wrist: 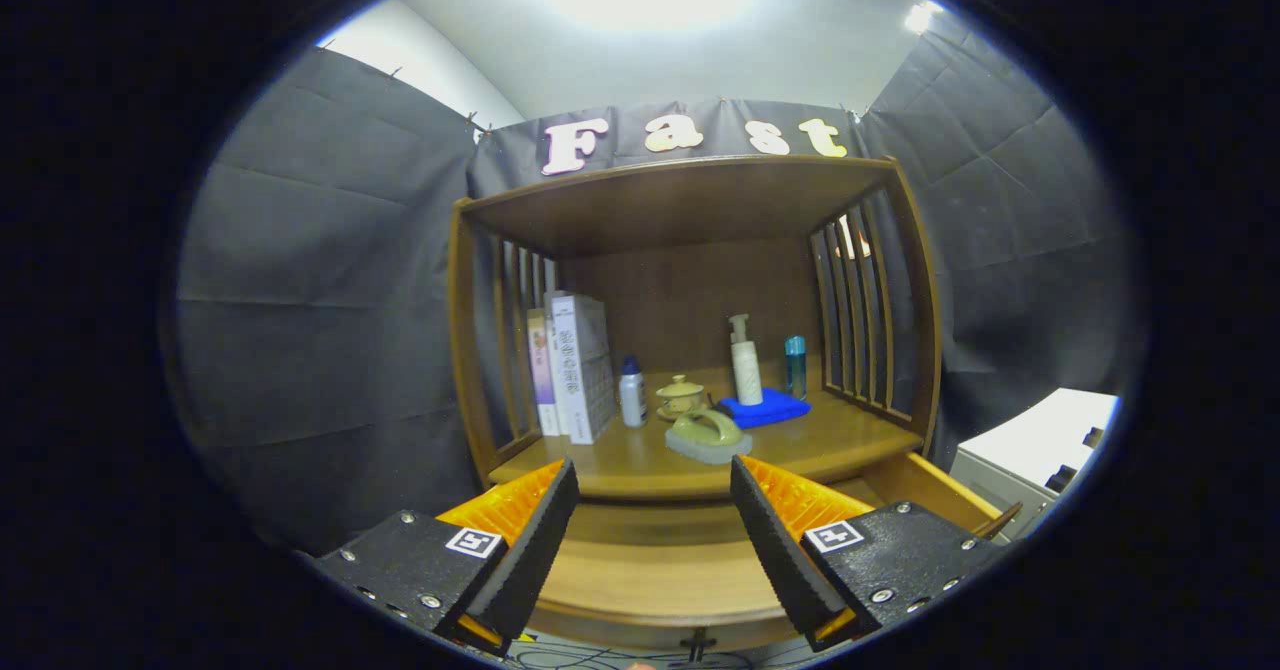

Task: Pull open the drawer, take out the items inside it, and place them on the countertop above the cabinet.

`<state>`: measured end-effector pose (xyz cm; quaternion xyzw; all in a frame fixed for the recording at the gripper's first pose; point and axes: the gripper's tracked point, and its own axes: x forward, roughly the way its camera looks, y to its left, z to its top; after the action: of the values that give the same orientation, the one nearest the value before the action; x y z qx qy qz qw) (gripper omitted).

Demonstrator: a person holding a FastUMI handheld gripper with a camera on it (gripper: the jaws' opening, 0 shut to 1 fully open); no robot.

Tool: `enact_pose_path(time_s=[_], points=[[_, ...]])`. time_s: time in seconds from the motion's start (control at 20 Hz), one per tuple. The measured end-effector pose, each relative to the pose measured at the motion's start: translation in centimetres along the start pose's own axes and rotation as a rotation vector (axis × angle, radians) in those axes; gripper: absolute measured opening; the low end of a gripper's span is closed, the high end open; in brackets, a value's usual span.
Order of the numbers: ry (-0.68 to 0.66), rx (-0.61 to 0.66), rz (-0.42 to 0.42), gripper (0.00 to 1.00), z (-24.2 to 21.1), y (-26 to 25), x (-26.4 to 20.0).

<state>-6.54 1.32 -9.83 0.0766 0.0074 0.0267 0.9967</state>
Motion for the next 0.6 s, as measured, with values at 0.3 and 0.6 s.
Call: enact_pose_path(time_s=[0.3, 0.6], points=[[0.121, -0.076, 0.013, 0.95, -7.8, 0.6, -4.3], [0.219, -0.098, -0.021, 0.95, -13.4, -0.5, -4.9]])
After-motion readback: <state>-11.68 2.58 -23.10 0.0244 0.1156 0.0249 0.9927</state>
